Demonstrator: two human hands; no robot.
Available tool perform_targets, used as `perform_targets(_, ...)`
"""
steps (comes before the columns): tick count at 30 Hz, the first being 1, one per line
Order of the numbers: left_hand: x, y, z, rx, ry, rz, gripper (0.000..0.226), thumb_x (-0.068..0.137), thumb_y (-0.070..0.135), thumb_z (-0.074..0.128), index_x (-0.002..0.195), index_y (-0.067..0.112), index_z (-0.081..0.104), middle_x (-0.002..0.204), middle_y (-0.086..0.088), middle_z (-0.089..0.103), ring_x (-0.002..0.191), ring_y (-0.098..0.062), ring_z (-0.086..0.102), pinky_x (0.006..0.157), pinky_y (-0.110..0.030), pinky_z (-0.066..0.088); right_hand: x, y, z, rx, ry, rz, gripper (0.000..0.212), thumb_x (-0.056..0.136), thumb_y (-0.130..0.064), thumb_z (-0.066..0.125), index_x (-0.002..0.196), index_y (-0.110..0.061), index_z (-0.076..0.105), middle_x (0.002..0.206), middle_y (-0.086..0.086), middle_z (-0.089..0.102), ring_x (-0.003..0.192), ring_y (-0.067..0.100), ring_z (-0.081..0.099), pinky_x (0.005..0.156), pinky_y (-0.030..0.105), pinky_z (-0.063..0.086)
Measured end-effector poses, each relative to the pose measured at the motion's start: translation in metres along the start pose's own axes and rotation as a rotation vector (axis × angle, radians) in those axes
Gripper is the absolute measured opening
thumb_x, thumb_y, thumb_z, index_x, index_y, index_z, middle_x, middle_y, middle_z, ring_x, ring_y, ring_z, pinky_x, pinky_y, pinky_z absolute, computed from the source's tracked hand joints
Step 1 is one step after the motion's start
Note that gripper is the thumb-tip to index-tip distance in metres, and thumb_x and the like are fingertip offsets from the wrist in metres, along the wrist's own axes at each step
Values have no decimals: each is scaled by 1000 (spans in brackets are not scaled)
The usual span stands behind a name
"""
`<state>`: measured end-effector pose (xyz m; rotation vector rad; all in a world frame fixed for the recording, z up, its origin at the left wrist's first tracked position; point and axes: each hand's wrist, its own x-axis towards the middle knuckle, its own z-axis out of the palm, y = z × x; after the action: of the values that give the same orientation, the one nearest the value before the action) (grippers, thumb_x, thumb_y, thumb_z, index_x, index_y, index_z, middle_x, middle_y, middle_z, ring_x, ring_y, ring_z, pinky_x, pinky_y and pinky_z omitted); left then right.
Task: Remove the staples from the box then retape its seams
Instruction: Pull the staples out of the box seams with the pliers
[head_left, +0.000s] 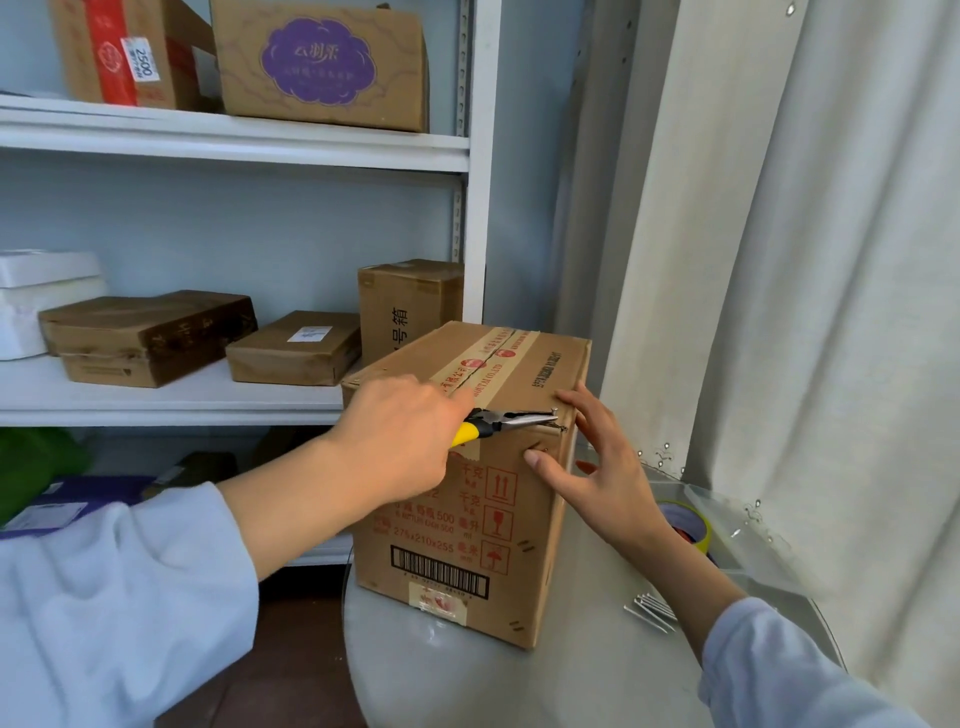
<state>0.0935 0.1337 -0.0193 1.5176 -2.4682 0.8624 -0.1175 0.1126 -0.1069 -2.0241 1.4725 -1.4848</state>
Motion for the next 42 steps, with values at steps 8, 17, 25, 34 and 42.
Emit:
perform_targets(8, -10, 13, -2, -165, -73, -80, 34, 91, 21, 46, 125, 18, 45, 123, -9, 59, 101, -30, 60, 66, -32, 39, 0, -1, 1, -1, 5, 13, 74, 68, -68, 66, 133, -45, 39, 151, -19, 29, 134, 12, 41, 103, 48, 45)
perform_targets(17, -13, 10, -4, -201, -115, -102, 31, 91, 25, 46, 122, 20, 45, 114, -4, 61, 89, -24, 58, 64, -31, 39, 2, 0, 3, 8, -6, 9, 73, 67, -69, 62, 132, -48, 38, 150, -20, 32, 135, 10, 40, 103, 48, 46)
perform_targets(25, 7, 2, -6, 33, -1, -15, 43, 89, 22, 47, 132, 19, 40, 116, -6, 59, 100, -24, 57, 69, -32, 43, 2, 2, 2, -10, -4, 6, 75, 67, -74, 59, 133, -46, 37, 151, -17, 31, 135, 12, 39, 105, 47, 44)
perform_targets(34, -5, 9, 1, -238, -115, -77, 36, 92, 24, 44, 127, 21, 44, 128, -8, 57, 99, -29, 59, 66, -31, 42, 1, 2, 2, -16, 10, 4, 75, 67, -72, 59, 134, -47, 37, 152, -16, 30, 136, 12, 40, 106, 48, 43)
perform_targets(42, -5, 10, -1, -56, -27, -70, 39, 92, 28, 45, 129, 20, 39, 117, -5, 60, 92, -24, 60, 59, -30, 39, 2, 1, 3, -8, -2, 14, 72, 66, -72, 60, 131, -53, 33, 152, -17, 30, 136, 13, 40, 104, 50, 44)
